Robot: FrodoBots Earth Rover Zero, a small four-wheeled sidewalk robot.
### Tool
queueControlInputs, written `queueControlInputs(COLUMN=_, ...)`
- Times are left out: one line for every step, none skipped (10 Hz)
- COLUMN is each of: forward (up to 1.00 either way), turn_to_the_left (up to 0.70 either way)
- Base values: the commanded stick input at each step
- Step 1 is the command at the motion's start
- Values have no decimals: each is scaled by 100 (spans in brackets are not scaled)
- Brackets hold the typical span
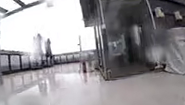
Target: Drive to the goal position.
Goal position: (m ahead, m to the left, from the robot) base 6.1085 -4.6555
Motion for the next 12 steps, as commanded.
queueControlInputs(forward=70, turn_to_the_left=27)
queueControlInputs(forward=70, turn_to_the_left=27)
queueControlInputs(forward=70, turn_to_the_left=27)
queueControlInputs(forward=70, turn_to_the_left=19)
queueControlInputs(forward=70, turn_to_the_left=5)
queueControlInputs(forward=70, turn_to_the_left=0)
queueControlInputs(forward=70, turn_to_the_left=0)
queueControlInputs(forward=70, turn_to_the_left=0)
queueControlInputs(forward=70, turn_to_the_left=-2)
queueControlInputs(forward=70, turn_to_the_left=-17)
queueControlInputs(forward=70, turn_to_the_left=-27)
queueControlInputs(forward=70, turn_to_the_left=-8)
